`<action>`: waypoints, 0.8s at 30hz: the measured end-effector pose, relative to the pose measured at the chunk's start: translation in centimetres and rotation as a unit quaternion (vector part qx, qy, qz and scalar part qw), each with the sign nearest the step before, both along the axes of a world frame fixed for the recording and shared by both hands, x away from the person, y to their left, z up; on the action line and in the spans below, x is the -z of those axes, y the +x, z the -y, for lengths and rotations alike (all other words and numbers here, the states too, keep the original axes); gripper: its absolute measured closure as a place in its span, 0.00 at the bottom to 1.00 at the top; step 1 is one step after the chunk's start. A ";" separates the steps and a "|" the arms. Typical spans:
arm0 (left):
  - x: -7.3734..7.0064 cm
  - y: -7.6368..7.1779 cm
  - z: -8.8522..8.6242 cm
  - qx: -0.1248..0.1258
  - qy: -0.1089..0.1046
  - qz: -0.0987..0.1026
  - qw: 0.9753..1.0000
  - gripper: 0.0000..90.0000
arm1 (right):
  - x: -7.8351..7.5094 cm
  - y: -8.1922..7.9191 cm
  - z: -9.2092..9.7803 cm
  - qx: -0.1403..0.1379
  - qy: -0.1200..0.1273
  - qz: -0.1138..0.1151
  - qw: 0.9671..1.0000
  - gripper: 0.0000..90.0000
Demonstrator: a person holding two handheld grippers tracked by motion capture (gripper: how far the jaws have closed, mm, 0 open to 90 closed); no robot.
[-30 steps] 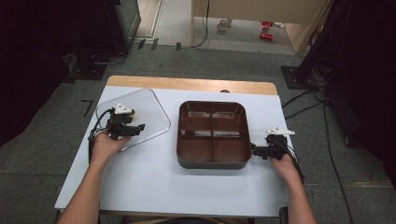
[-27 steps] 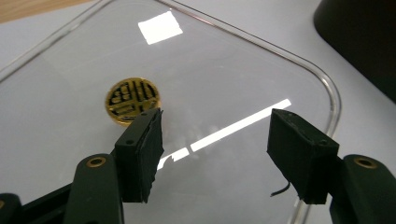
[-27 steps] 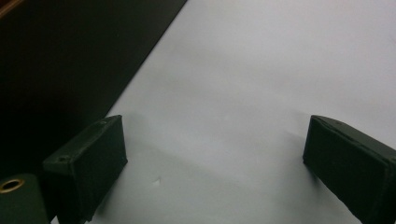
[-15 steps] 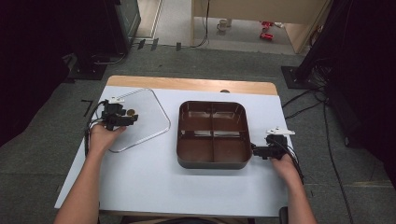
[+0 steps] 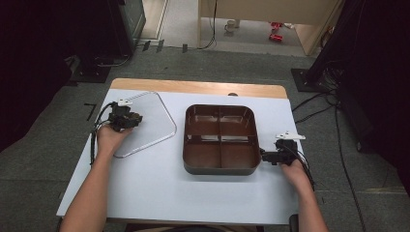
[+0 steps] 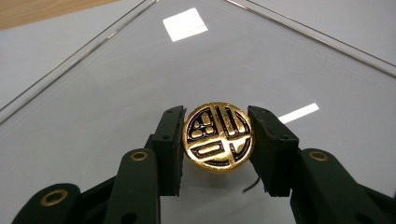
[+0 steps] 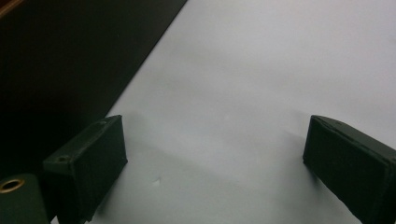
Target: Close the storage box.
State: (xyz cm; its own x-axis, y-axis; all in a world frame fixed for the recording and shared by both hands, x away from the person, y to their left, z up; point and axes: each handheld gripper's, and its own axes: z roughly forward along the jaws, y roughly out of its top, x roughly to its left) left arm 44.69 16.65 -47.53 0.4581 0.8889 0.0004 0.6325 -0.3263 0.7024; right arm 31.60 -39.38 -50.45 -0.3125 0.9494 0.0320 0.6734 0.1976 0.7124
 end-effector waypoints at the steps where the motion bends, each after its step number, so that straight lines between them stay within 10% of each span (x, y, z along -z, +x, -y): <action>1: 0.0 0.0 0.0 0.001 0.000 0.000 1.000 0.65 | 0.0 0.0 0.0 0.000 0.000 0.000 1.000 0.06; 24: -1.7 -0.1 -0.5 -0.015 -0.026 -0.003 1.000 0.66 | 0.0 0.0 0.0 -0.001 0.000 0.000 1.000 0.06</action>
State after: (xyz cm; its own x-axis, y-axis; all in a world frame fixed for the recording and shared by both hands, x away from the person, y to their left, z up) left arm 44.58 17.14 -45.85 0.4309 0.9011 -0.0490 0.6463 -0.2703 0.7136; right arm 31.62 -39.40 -50.45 -0.3143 0.9488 0.0326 0.6736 0.1986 0.7119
